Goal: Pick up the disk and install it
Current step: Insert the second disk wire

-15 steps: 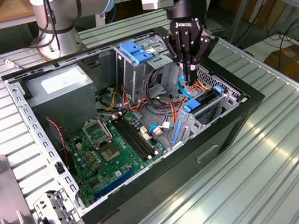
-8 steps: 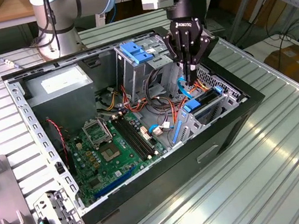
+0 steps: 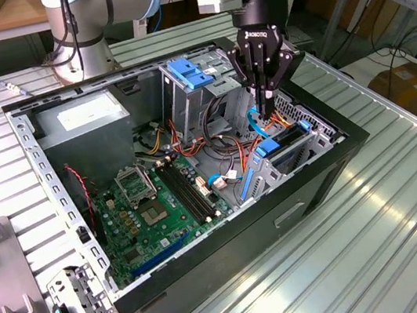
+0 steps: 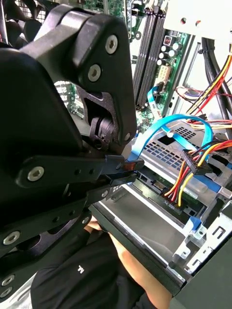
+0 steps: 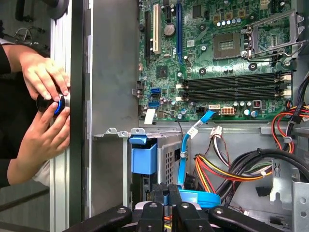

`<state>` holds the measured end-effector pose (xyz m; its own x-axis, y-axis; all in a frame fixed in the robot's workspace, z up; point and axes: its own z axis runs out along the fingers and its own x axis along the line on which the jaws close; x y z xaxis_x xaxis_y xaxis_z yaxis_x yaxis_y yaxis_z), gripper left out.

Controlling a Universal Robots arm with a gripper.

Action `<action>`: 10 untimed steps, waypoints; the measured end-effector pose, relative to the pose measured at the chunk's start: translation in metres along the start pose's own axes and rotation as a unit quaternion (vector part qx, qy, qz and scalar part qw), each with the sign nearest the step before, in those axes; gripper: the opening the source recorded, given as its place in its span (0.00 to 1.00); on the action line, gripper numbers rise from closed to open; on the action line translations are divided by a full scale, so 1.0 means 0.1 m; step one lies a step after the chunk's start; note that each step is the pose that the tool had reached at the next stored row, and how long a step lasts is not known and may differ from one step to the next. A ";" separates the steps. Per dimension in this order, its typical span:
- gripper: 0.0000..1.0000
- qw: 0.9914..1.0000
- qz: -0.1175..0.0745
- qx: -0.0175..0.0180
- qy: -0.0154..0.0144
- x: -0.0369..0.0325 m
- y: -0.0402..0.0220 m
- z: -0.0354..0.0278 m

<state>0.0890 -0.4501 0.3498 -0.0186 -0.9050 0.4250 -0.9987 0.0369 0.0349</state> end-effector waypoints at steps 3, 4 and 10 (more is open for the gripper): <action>0.16 1.000 0.000 0.004 -0.011 0.039 0.003 0.020; 0.16 1.000 0.000 0.005 -0.016 0.056 0.003 0.029; 0.16 0.999 0.003 0.015 -0.034 0.146 -0.001 0.095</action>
<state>0.0884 -0.4673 0.3474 -0.0259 -0.9316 0.3627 -0.9995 0.0300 0.0055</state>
